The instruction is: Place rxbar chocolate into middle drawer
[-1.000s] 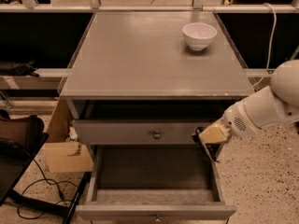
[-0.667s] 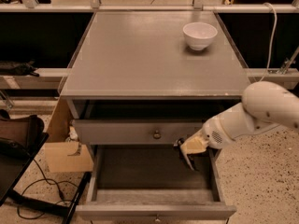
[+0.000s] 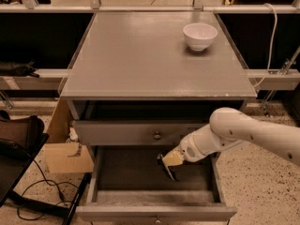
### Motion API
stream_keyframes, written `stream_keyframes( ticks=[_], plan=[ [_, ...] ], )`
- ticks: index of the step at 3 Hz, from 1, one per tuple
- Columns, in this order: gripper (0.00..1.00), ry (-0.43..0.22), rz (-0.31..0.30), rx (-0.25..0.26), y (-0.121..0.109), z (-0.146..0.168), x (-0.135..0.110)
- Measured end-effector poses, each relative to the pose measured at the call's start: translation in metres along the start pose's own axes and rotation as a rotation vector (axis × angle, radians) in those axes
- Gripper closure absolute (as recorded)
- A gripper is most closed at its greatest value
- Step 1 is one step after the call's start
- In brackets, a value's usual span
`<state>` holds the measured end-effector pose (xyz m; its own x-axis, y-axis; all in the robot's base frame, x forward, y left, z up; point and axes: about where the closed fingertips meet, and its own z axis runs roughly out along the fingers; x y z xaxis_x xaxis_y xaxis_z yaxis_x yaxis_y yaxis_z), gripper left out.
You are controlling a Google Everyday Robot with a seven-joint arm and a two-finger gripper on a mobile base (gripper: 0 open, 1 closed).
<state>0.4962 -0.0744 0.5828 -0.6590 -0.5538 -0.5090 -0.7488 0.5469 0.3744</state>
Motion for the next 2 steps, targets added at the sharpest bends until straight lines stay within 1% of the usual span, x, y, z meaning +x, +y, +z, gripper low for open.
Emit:
stream_keyframes(
  ticks=[1,2],
  plan=[
    [1.00,0.002,0.091,0.003,-0.009,0.032,0.030],
    [1.00,0.025,0.184,0.005,-0.010,0.060,0.065]
  ],
)
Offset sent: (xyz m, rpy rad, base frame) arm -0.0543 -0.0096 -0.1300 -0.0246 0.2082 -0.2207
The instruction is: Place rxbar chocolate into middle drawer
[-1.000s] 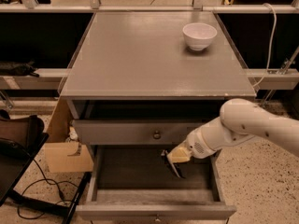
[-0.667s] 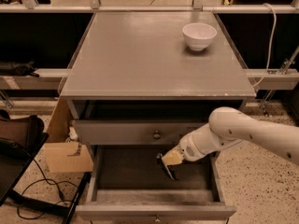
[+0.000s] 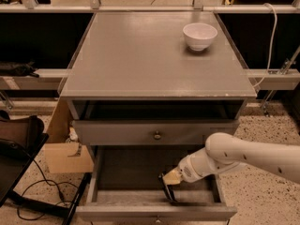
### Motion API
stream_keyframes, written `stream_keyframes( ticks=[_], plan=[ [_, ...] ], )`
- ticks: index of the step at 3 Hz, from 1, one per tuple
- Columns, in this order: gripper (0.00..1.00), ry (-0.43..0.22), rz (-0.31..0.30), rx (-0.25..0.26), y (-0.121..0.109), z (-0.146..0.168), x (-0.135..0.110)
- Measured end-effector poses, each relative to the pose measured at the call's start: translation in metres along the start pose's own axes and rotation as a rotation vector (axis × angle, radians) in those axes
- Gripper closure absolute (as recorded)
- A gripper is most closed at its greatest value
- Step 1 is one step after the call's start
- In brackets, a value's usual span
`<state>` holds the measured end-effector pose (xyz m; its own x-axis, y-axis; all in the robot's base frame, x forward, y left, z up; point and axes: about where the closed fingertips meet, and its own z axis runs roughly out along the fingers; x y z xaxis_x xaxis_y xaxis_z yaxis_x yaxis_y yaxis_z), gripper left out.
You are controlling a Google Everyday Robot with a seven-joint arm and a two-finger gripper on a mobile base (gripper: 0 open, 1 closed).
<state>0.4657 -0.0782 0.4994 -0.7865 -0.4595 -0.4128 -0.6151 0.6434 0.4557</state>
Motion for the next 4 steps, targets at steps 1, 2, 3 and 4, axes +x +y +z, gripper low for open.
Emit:
stream_keyframes(
  ticks=[1,2,3,4],
  plan=[
    [0.84,0.002,0.009,0.002,-0.0007,0.0035,0.0034],
    [0.60,0.002,0.009,0.002,-0.0007,0.0035,0.0034],
    [0.37,0.002,0.009,0.001,-0.0007,0.0035,0.0035],
    [0.06,0.002,0.009,0.001,-0.0007,0.0035,0.0035]
  ],
)
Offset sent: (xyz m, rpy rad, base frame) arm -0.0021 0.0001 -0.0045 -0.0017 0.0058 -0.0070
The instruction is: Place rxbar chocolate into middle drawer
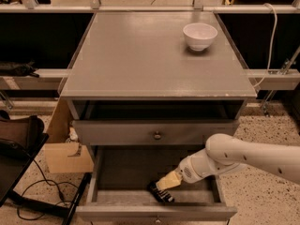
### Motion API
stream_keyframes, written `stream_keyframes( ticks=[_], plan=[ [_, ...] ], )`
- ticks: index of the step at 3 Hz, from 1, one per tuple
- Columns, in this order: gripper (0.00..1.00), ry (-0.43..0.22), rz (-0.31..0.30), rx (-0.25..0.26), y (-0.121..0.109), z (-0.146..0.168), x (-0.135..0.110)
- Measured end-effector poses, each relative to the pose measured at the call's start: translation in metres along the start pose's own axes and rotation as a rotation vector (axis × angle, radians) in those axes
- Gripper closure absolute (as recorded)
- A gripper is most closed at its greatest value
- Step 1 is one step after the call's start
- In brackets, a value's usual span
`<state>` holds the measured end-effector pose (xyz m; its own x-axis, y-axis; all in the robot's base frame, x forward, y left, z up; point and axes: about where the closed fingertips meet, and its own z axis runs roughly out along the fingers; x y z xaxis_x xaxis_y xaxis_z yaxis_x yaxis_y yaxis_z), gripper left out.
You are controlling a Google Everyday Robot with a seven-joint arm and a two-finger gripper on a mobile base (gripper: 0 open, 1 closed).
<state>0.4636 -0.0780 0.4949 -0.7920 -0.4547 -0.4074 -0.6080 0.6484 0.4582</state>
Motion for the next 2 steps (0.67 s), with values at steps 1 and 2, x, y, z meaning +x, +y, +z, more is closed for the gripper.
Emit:
stream_keyframes(
  ticks=[1,2],
  plan=[
    [0.00,0.000,0.000,0.000,0.0000,0.0000,0.0000],
    [0.00,0.000,0.000,0.000,0.0000,0.0001,0.0000]
  ],
)
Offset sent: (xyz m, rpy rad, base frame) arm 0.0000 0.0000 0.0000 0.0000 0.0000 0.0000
